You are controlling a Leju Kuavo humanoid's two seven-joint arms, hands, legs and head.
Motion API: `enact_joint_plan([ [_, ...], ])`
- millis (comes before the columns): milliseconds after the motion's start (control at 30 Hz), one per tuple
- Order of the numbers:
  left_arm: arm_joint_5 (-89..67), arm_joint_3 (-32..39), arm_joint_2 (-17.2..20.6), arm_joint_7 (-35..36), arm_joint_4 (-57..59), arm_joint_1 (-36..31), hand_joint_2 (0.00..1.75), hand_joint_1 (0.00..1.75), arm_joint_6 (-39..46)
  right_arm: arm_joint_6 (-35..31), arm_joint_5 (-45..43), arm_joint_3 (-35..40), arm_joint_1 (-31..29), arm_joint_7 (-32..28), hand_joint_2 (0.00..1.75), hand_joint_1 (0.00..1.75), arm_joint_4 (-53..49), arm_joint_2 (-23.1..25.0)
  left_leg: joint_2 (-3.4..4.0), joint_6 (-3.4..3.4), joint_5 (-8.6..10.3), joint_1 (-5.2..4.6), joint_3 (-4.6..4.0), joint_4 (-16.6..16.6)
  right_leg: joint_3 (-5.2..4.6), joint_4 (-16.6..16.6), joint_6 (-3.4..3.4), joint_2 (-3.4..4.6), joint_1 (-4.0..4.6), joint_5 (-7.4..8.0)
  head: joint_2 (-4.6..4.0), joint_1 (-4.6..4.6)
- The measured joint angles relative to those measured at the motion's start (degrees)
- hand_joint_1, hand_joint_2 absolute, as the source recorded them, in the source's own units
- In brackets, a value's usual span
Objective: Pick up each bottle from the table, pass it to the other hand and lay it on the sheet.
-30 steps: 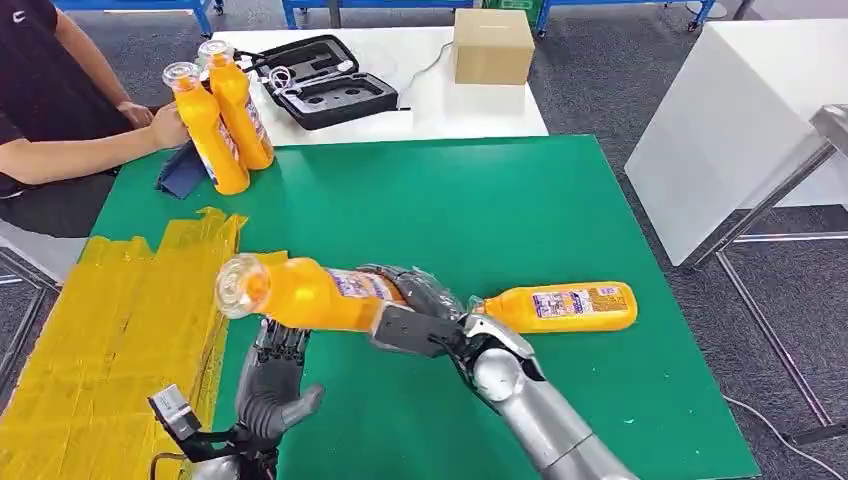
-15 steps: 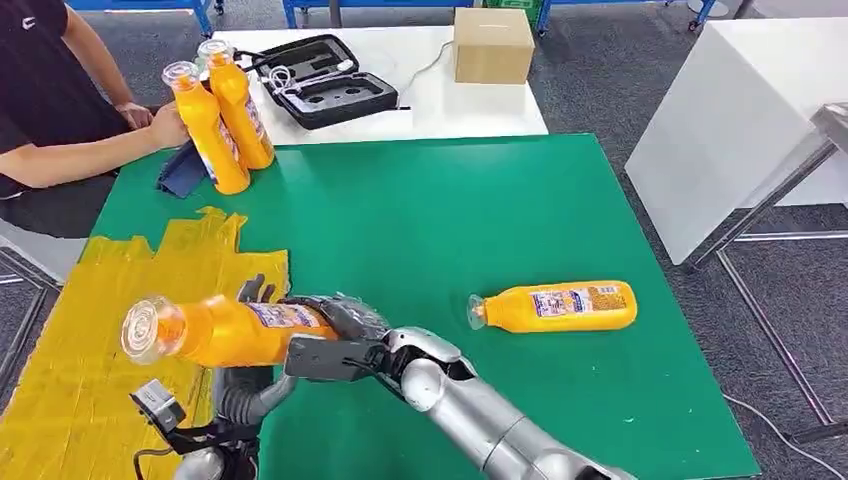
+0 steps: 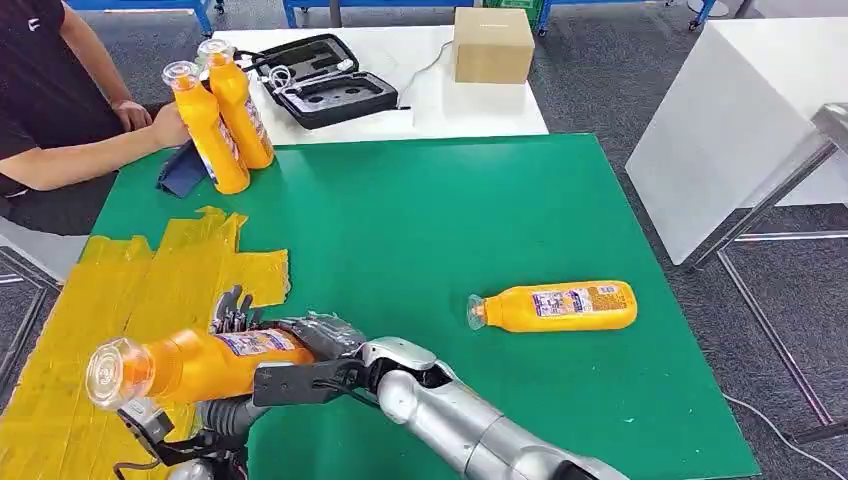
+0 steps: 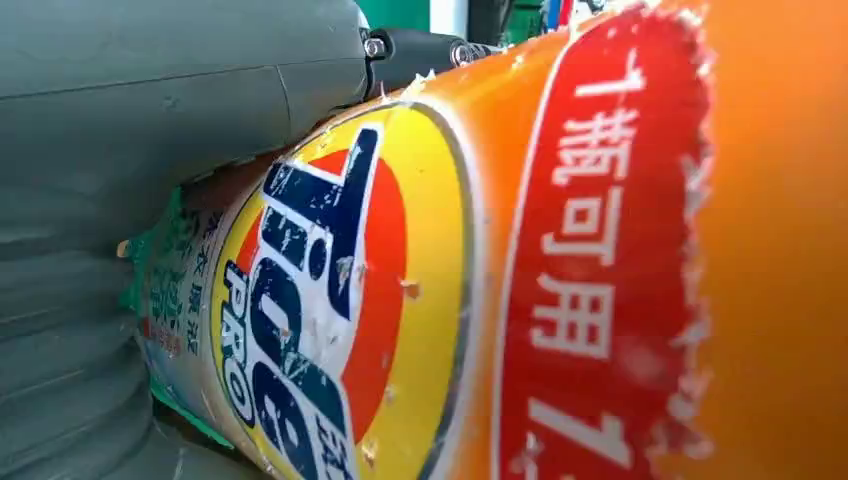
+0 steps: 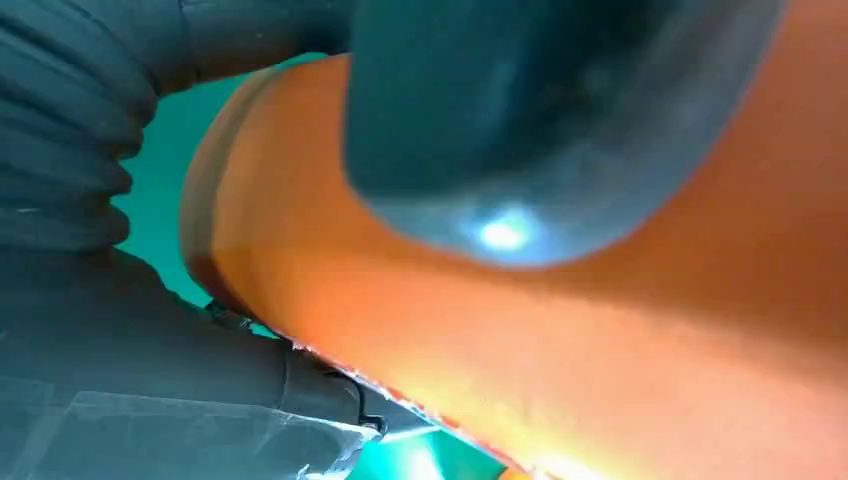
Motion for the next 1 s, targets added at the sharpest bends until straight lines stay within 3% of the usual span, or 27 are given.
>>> enact_joint_plan([
  [33,0.0,0.1,0.0,0.0,0.0,0.2,1.75,1.64,0.1,0.0,0.0,0.4,-0.1,0.0,1.75,1.75,0.3,0.0,0.0,0.0,0.0,0.0,0.0,0.0,-0.01,0.0,0.0,0.0,0.0,0.0,0.0,-0.04],
  [67,0.1,0.2,0.0,0.0,0.0,0.3,1.75,1.75,0.1,-0.1,-0.1,0.6,-0.1,0.0,1.75,1.75,0.4,0.0,0.0,0.0,0.0,0.0,0.0,0.0,0.0,0.0,0.0,0.0,0.0,0.0,0.0,-0.02],
  [733,1.9,1.7,0.0,0.0,0.0,1.1,1.75,1.75,-1.7,-0.8,-2.1,3.6,-0.8,0.7,1.75,1.75,1.4,0.0,0.01,0.0,0.0,0.0,0.0,0.0,-0.03,0.0,0.0,0.0,-0.01,0.0,0.0,-0.02],
  [767,1.9,1.7,0.0,0.0,-0.1,1.1,1.75,1.75,-1.7,-0.8,-2.1,3.6,-0.8,0.7,1.75,1.38,1.4,0.0,0.01,0.0,0.0,0.0,0.0,0.0,-0.03,0.0,0.0,0.0,-0.01,0.0,0.0,-0.02],
  [800,1.9,1.7,0.0,0.0,-0.1,1.1,1.75,1.75,-1.7,-1.0,-2.1,3.6,-0.8,0.7,1.75,0.26,1.4,0.0,0.01,0.0,0.0,0.0,0.0,0.0,-0.04,0.0,0.0,0.0,-0.01,0.0,0.0,-0.02],
  [833,2.0,1.8,-0.1,0.0,-0.1,1.1,1.75,1.75,-1.7,-1.2,-2.2,3.6,-0.8,0.7,0.0,0.0,1.4,0.0,0.01,0.0,0.0,0.0,0.0,0.0,-0.04,0.0,0.0,0.0,-0.01,0.0,0.0,-0.02],
  [1000,-2.5,1.7,-0.2,-0.6,-1.0,0.8,1.75,1.75,2.3,-4.7,-0.8,3.4,0.5,0.7,0.0,0.0,0.9,-1.0,0.0,0.0,0.0,0.0,0.0,0.0,-0.05,0.0,0.0,-0.01,0.0,0.0,0.0,-0.02],
])
